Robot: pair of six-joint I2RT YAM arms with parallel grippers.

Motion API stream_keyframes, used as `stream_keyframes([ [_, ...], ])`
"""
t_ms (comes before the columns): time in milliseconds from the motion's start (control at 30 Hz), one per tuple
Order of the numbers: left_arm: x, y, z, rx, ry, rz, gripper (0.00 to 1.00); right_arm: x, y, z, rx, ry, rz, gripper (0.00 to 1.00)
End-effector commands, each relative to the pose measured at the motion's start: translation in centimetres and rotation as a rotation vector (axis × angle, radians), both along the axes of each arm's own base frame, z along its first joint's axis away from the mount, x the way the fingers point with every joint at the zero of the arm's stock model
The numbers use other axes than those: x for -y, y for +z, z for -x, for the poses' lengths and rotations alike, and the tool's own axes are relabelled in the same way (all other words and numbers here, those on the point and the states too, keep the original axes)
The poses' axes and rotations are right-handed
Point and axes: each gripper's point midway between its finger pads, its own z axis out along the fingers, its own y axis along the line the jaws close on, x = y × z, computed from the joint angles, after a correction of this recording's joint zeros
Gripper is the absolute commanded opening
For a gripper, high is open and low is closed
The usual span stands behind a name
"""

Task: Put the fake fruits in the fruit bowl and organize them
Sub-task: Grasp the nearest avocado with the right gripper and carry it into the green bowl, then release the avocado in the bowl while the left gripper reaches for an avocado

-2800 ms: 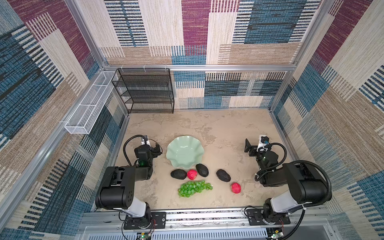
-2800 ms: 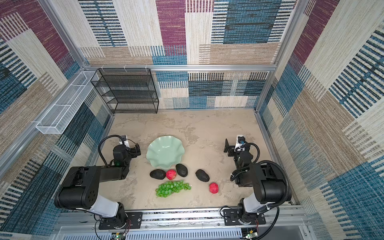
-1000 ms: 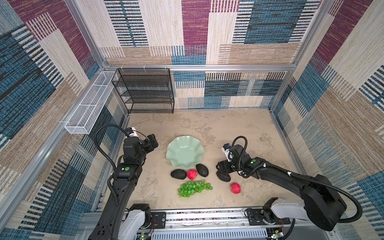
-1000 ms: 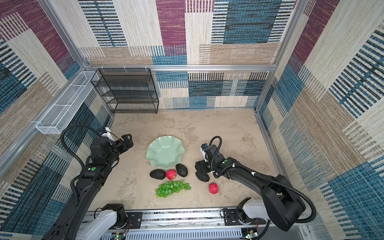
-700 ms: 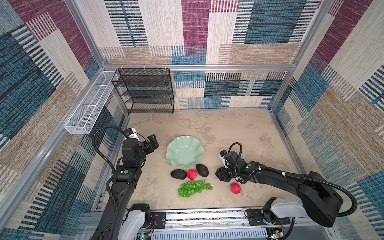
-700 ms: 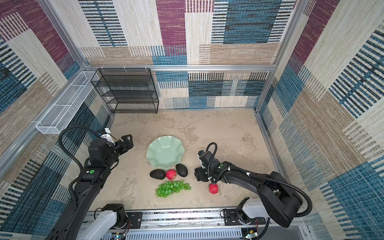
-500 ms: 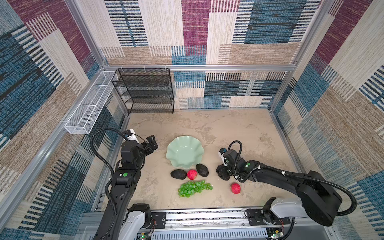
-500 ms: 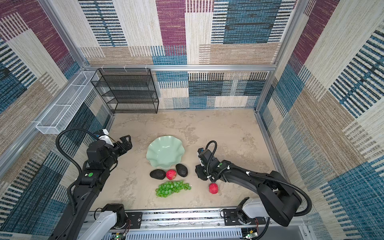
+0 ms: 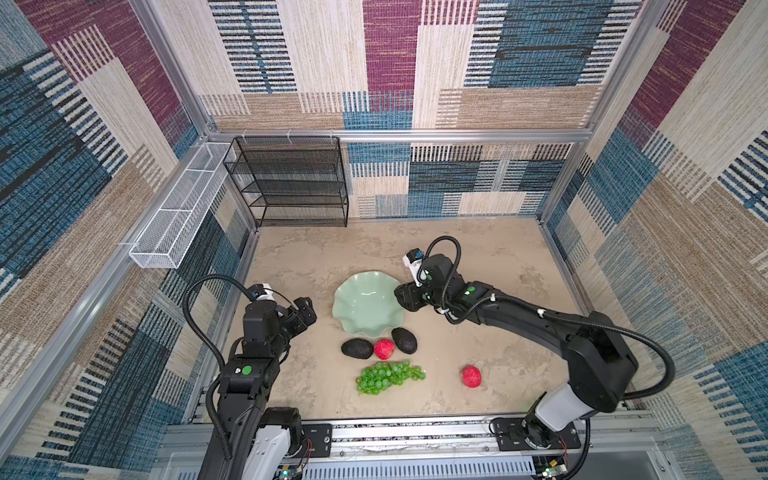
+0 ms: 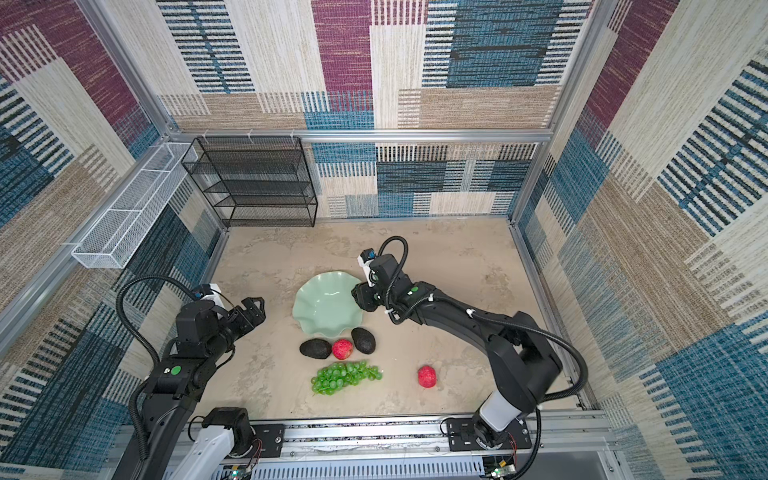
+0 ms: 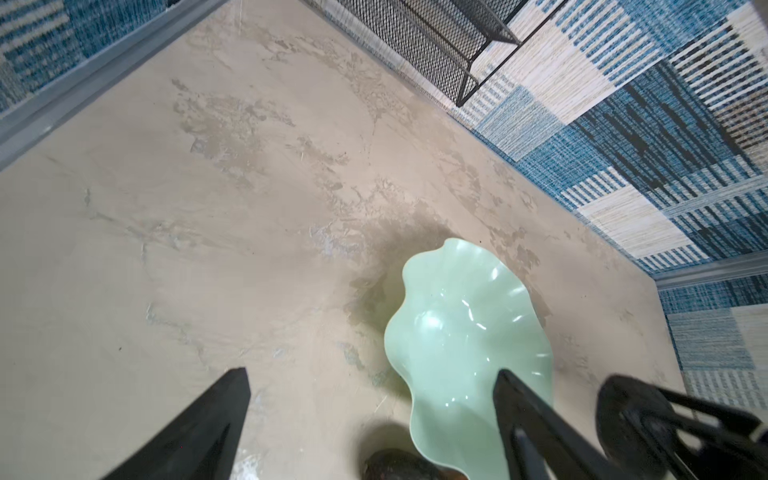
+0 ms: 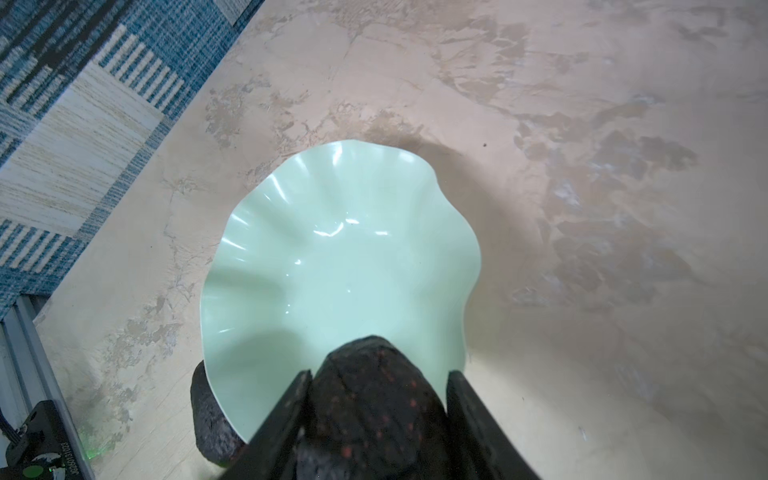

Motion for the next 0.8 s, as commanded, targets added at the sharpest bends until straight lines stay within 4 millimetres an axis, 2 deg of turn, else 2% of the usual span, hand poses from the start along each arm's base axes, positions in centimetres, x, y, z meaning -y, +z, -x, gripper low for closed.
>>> stream_keyframes([
  [0, 0.8, -1.8, 1.7, -0.086, -0.024, 0.054, 0.94, -3.3, -0.2, -1.2, 0.035, 0.085, -0.017, 0.46],
  [167, 2.5, -3.4, 2.8, -0.164, -0.088, 0.133, 0.91, -6.0, -3.2, -2.4, 0.019, 0.128, 0.025, 0.47],
  [367, 4.8, -5.7, 3.8, -0.288, -0.158, 0.250, 0.87, -6.9, -6.4, -3.4, 0.000, 0.126, 0.073, 0.53],
  [467, 5.7, -6.9, 4.2, -0.340, -0.180, 0.300, 0.85, -7.2, -6.6, -3.6, -0.001, 0.132, 0.074, 0.61],
  [600, 6.6, -8.1, 5.1, -0.390, -0.195, 0.332, 0.83, -7.4, -5.2, -3.9, 0.032, 0.132, 0.053, 0.72],
  [667, 7.0, -8.9, 5.6, -0.421, -0.196, 0.339, 0.82, -7.4, -3.6, -4.0, 0.063, 0.125, 0.034, 0.76],
  [767, 7.6, -9.8, 6.1, -0.465, -0.203, 0.332, 0.81, -6.7, -0.1, -4.1, 0.129, 0.097, -0.006, 0.82],
])
